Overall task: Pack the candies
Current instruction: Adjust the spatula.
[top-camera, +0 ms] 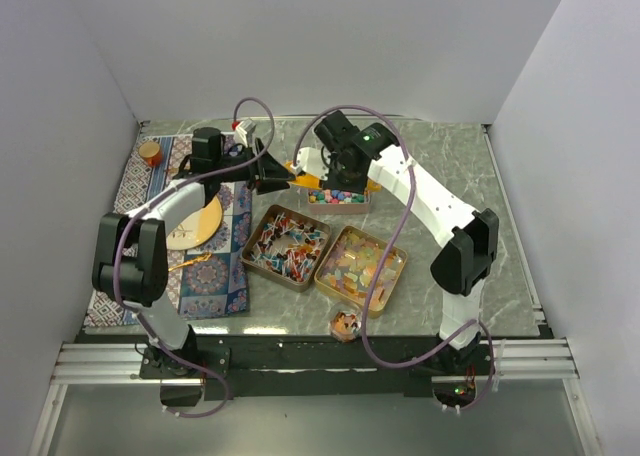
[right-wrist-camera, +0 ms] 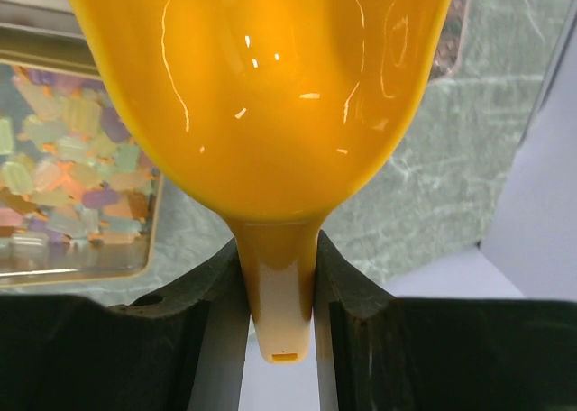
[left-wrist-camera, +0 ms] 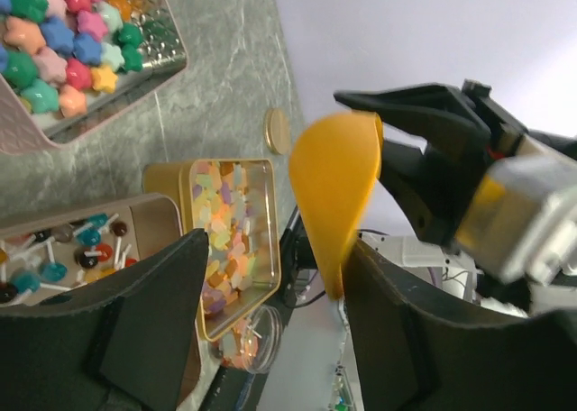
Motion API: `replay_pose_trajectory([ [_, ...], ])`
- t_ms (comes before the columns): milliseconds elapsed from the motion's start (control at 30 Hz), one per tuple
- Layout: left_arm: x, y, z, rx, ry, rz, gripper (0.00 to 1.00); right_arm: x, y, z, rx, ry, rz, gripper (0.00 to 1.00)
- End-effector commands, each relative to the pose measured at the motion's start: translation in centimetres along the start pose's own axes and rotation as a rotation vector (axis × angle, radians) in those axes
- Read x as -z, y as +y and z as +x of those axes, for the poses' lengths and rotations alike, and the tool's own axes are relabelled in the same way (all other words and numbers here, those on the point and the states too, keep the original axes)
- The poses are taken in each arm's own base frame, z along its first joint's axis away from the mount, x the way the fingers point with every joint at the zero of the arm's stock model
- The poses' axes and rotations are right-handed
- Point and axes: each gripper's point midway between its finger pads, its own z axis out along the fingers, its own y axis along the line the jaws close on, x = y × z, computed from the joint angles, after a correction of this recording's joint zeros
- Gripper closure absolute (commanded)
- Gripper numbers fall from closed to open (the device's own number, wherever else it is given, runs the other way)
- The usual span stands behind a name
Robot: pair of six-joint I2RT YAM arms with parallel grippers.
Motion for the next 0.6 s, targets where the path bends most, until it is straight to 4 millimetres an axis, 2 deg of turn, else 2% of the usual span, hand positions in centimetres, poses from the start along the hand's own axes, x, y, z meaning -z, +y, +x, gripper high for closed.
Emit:
replay_pose_trajectory([
  [0, -1.1, 0.6, -1.2, -0.022, -0.009, -0.020, 0.35, 4.6, -0.6, -3.3, 0.013, -0.217, 0.030, 1.00],
  [33, -1.3, 0.6, -1.5, -0.022, -0.011, -0.016, 0.35, 5.9, -0.7, -3.6, 0.018, -0.261, 0.041, 1.00],
  [67, -1.7, 1.6, -1.5, 0.003, -0.007, -0.028, 0.35, 6.7, -0.2, -4.6, 0.026, -0.333, 0.017, 1.00],
  [133, -2.2, 1.8, -2.0, 0.003, -0.001, -0.028, 0.36, 7.8, -0.1, -5.6, 0.057, -0.415, 0.020, 1.00],
  [167, -2.7, 2.8, -2.0, 0.023, 0.009, -0.039, 0.36, 9.2, 0.1, -6.0, 0.062, -0.470, 0.030, 1.00],
  [200, -3.1, 2.5, -2.3, 0.011, 0.012, -0.032, 0.36, 9.2, 0.8, -6.3, 0.063, -0.507, 0.008, 1.00],
  [233, -3.4, 2.6, -2.5, 0.011, 0.011, -0.031, 0.36, 10.6, 0.0, -7.0, 0.056, -0.571, 0.053, 1.00],
  [267, -3.8, 3.1, -2.6, 0.018, 0.015, -0.031, 0.35, 10.8, -0.2, -7.2, 0.047, -0.596, 0.066, 1.00],
  [367, -4.1, 2.6, -4.4, -0.024, -0.012, -0.019, 0.29, 8.4, -1.5, -6.2, 0.036, -0.523, 0.110, 1.00],
  [400, -3.8, 1.9, -6.2, -0.060, -0.051, -0.012, 0.28, 7.8, -2.3, -5.5, 0.037, -0.476, 0.126, 1.00],
  [433, -3.6, 1.6, -7.1, -0.077, -0.071, -0.003, 0.28, 5.6, -2.3, -4.7, 0.021, -0.422, 0.084, 1.00],
  [467, -3.4, 1.0, -7.9, -0.069, -0.095, 0.009, 0.27, 4.3, -3.3, -3.2, -0.012, -0.377, 0.078, 1.00],
  [500, -2.6, 0.3, -9.8, -0.116, -0.149, 0.031, 0.27, 3.7, -4.1, -2.4, -0.018, -0.342, 0.080, 1.00],
  [533, -2.3, 0.3, -10.7, -0.118, -0.179, 0.032, 0.26, 1.2, -3.9, -1.0, -0.024, -0.261, 0.034, 1.00],
  [567, -1.9, 0.0, -11.5, -0.113, -0.201, 0.043, 0.26, 0.2, -4.3, -0.1, -0.025, -0.221, 0.026, 1.00],
])
